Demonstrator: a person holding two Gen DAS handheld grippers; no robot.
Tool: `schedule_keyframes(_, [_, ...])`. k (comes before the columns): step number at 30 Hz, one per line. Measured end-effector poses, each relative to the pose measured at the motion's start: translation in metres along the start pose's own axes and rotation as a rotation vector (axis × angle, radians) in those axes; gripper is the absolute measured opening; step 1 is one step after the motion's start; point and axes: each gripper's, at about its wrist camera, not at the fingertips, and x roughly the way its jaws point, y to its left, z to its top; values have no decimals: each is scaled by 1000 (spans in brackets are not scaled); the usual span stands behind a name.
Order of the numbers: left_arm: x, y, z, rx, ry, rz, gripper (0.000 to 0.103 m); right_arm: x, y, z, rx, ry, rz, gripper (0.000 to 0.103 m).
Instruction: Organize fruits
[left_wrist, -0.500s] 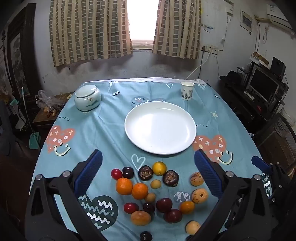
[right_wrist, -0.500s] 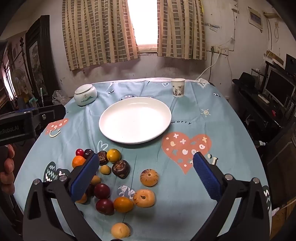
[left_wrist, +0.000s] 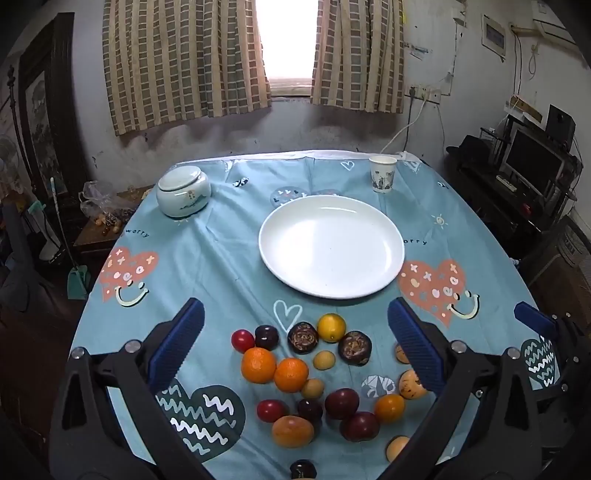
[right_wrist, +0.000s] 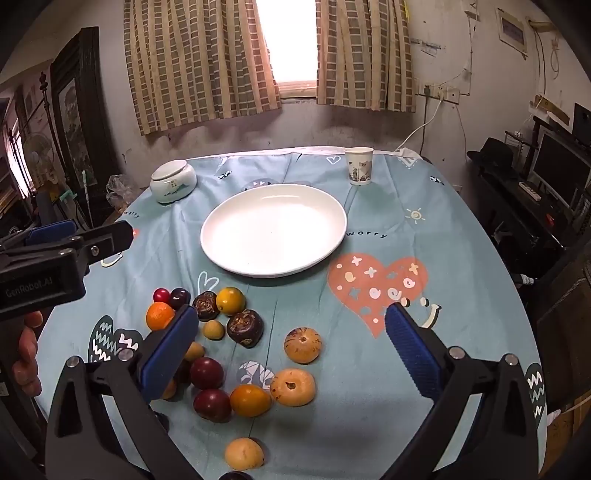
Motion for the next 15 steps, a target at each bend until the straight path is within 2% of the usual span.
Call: schedule_keyframes(15, [10,-1,-10,27,42,3,101,9,9,-4,-43,33,23,102])
